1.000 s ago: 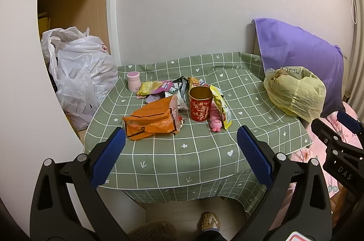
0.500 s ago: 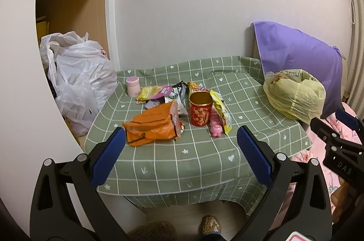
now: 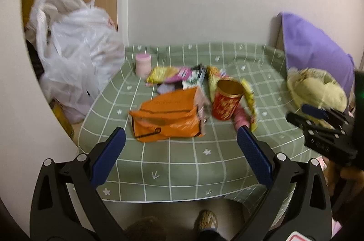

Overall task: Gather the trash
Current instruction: 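Grasp the orange bag with the left tool while the right tool grasps the yellow wrapper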

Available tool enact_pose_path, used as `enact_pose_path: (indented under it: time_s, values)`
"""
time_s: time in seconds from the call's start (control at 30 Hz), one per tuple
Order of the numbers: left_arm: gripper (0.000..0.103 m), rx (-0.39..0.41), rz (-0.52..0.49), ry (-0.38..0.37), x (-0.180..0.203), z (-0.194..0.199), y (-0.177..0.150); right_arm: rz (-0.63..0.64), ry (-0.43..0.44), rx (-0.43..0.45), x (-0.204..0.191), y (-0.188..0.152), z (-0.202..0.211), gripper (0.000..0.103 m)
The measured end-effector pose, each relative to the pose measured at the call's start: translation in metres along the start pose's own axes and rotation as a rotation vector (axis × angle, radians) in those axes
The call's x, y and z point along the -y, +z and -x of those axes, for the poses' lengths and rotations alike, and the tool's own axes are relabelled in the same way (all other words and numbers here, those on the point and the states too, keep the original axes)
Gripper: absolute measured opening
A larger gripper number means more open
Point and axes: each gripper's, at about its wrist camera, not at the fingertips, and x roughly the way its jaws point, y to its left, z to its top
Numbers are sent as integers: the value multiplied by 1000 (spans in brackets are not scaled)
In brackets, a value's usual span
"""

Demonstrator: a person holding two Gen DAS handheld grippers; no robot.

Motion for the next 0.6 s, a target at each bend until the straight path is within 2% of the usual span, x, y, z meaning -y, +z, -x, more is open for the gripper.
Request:
enact_pose_path:
  time_s: [0.23,0.33,0.43,0.5,0.53,0.57,0.6]
  values:
    - [94,-72,41,31,-22,-34,7,104,-6,-7,-16,27,-67,50]
    - [94,-102,95,25,-37,-49,12,96,41,13,-22,35,-73,50]
    - [94,-126,147,27,-53,-71,17,138,19,32,-30,35,-75,50]
    - [94,-137,168,39,-61,-85,20,163,11,8,-30,33,-84,50]
    - [94,-147,179,49,-67,-94,21,173,7,-7,-31,33,-89,46]
    - [94,-153,186,59,-71,-101,23,176,13,-27,-30,32,-96,34]
    - [94,-153,191,65,-74,-105,24,167,30,-43,-26,32,-100,17]
